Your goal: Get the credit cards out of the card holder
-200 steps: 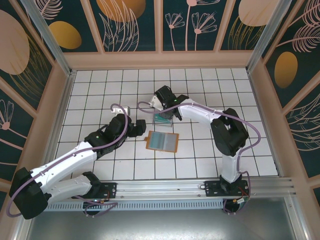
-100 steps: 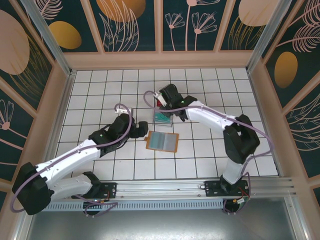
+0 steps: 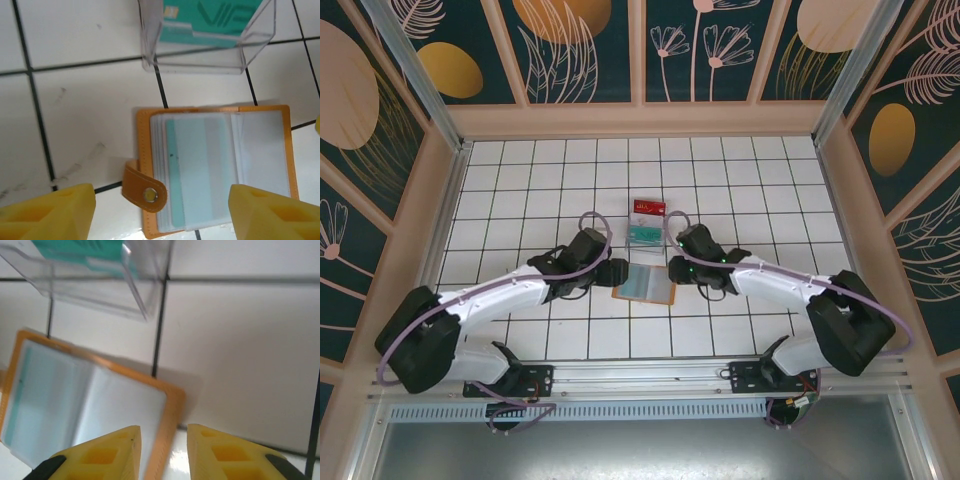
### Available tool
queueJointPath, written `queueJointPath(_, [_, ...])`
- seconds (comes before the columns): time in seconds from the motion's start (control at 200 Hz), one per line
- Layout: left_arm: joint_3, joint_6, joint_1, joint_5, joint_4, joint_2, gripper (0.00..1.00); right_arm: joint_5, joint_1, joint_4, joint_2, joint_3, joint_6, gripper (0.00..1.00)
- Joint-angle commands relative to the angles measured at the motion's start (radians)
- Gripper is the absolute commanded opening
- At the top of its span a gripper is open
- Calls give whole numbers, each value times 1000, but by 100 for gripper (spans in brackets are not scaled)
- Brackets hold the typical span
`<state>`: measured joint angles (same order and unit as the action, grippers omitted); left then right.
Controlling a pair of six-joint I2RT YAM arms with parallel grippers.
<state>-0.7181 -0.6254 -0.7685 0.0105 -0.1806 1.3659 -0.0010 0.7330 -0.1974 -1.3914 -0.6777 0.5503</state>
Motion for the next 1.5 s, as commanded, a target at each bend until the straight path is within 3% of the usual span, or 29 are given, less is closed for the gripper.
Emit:
queueJointPath(0.0, [-25,21,3,-88,28,49,67,-68,8,129,21,61,170,28])
queueJointPath(0.365, [-20,19,3,-173,59,109,58,-84,28,198,-99,86,207,17])
queueJointPath(0.706, [-30,30,3,-197,41,159,57,-86,32,208,-149,70,213,17])
queueJointPath(0.796, [-41,35,4,-208,36,170,52,-85,34,211,-150,70,215,17])
queueJointPath(0.976, [-52,41,3,-182,7,145,54,-86,36,211,-156,71,216,17])
queueJointPath(1.186, [-61,55,2,-241,33,107,54,-91,35,214,-172,73,215,17])
queueJointPath(1.491, [-85,66,0,-280,21,182,56,-99,37,225,-192,67,216,17])
